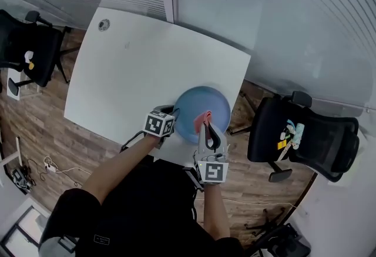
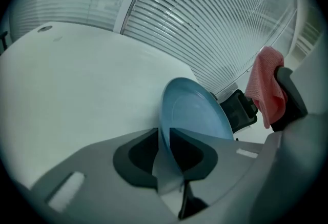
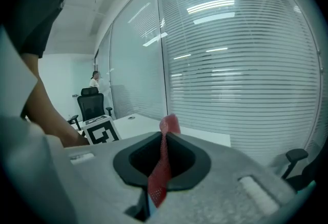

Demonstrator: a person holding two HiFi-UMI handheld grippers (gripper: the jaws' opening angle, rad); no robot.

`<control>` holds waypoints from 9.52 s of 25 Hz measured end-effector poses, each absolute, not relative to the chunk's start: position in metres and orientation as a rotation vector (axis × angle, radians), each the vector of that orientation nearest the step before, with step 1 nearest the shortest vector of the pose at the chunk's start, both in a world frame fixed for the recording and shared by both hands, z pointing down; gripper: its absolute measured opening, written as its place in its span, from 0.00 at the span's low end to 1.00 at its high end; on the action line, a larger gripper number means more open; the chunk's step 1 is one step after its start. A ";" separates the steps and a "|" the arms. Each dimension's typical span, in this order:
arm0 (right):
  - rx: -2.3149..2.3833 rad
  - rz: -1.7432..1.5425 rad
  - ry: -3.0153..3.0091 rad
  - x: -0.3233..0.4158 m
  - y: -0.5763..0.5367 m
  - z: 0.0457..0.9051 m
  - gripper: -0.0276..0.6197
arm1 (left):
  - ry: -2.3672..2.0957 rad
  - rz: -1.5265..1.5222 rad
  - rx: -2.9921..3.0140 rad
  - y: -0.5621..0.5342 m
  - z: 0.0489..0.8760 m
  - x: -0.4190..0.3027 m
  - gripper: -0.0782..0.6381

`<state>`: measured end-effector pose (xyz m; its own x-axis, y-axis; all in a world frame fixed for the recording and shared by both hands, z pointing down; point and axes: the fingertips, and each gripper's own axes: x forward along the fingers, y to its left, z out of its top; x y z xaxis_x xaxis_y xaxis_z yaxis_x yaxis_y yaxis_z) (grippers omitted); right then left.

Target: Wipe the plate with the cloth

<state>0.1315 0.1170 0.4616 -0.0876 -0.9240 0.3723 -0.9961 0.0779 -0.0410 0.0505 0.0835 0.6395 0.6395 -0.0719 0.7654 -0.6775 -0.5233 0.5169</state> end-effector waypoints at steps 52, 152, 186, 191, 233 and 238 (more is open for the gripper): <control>0.855 0.840 -2.113 0.009 0.064 0.638 0.07 | -0.582 0.892 1.972 0.082 0.643 0.007 0.14; 0.536 0.745 -1.587 0.085 0.251 0.657 0.07 | -0.694 0.740 1.858 0.087 0.645 0.002 0.14; 0.305 0.896 -1.858 -0.028 0.219 0.643 0.07 | -0.686 0.720 1.814 0.093 0.644 0.000 0.14; 0.315 0.908 -1.880 -0.034 0.203 0.645 0.07 | -0.680 0.723 1.817 0.093 0.645 -0.001 0.14; 0.685 0.899 -1.908 0.038 0.089 0.647 0.07 | -0.579 0.774 1.889 0.095 0.642 0.004 0.13; 0.816 0.776 -1.885 0.055 0.063 0.645 0.07 | -0.572 0.768 1.873 0.095 0.643 0.004 0.13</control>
